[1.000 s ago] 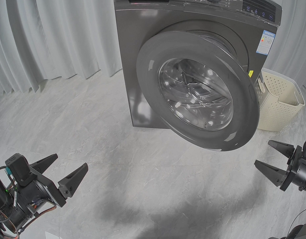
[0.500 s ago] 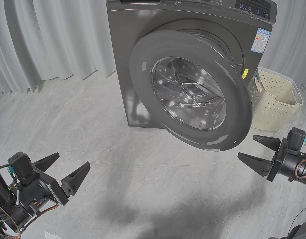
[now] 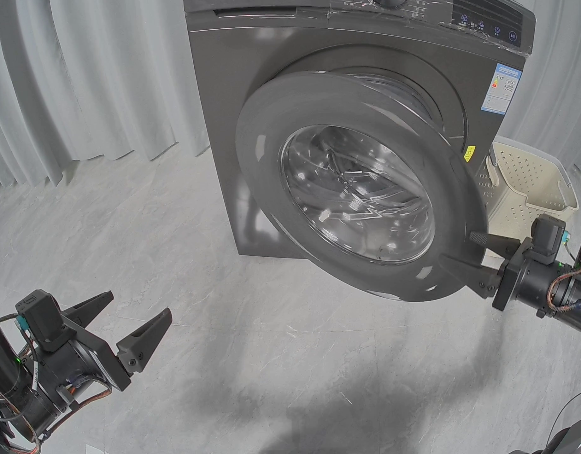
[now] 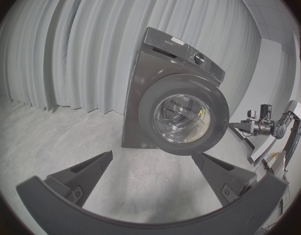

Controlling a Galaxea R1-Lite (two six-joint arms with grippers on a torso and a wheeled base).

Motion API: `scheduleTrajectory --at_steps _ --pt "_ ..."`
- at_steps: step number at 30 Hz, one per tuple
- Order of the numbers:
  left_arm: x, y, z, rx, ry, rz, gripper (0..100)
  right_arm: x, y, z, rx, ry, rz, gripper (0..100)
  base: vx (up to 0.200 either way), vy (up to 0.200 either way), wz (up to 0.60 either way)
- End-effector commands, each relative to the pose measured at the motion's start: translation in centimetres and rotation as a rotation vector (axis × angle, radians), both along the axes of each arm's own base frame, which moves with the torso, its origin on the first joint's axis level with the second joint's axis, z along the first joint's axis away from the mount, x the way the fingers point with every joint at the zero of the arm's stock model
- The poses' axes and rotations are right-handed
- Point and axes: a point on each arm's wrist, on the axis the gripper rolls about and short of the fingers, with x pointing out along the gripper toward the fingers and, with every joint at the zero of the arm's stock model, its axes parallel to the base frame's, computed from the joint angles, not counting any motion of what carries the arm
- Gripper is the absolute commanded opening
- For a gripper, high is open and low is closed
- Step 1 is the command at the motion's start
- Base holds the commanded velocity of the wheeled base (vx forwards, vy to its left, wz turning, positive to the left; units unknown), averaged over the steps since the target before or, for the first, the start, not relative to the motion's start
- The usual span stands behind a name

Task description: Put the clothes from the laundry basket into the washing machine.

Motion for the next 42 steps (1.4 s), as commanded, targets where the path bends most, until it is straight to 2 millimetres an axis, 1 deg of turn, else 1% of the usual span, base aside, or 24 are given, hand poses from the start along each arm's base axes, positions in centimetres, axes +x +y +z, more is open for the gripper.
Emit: scheduleTrajectory --at_steps 1,4,10,12,18,25,32,36,39,40,42 --pt "0.0 0.0 -0.2 0.008 0.007 0.000 100 1.6 -0.3 0.9 0.006 -0.026 -0.083 100 0.000 0.000 0.00" --pt "0.0 0.0 -0.3 0.016 0.009 0.007 100 1.9 -0.8 1.3 0.008 -0.041 -0.121 100 0.000 -0.067 0.00" --pt "0.1 0.0 -0.4 0.026 0.010 0.012 100 1.4 -0.8 0.6 -0.005 -0.017 -0.113 100 0.000 -0.200 0.00" --pt "0.1 0.0 -0.4 0.028 0.011 0.012 100 1.1 -0.6 0.1 -0.014 -0.003 -0.097 100 0.000 -0.200 0.00" --pt "0.1 0.0 -0.4 0.023 0.010 0.012 100 0.7 0.1 -0.1 -0.010 0.003 -0.060 100 0.000 -0.200 0.00" --pt "0.2 0.0 -0.3 0.023 0.008 0.014 100 0.1 1.3 -0.1 -0.008 0.004 0.009 100 0.000 0.000 0.00" --pt "0.6 -0.3 -0.2 0.024 0.013 0.017 100 -0.7 2.7 -0.1 -0.006 0.007 0.093 100 0.200 0.000 0.00" --pt "0.7 -0.4 -0.3 0.029 0.018 0.017 100 -0.8 3.3 0.2 0.000 -0.001 0.110 100 0.200 0.000 0.00" --pt "0.8 -0.5 -0.3 0.027 0.019 0.017 100 -0.1 3.6 1.0 0.012 -0.024 0.102 100 0.200 0.000 0.00" --pt "0.8 -0.5 -0.2 0.025 0.018 0.019 100 0.0 3.6 1.0 0.014 -0.024 0.101 100 0.200 0.000 0.00" --pt "0.8 -0.5 -0.2 0.024 0.015 0.017 100 0.8 3.9 1.2 0.014 -0.024 0.095 100 0.200 0.000 0.00"
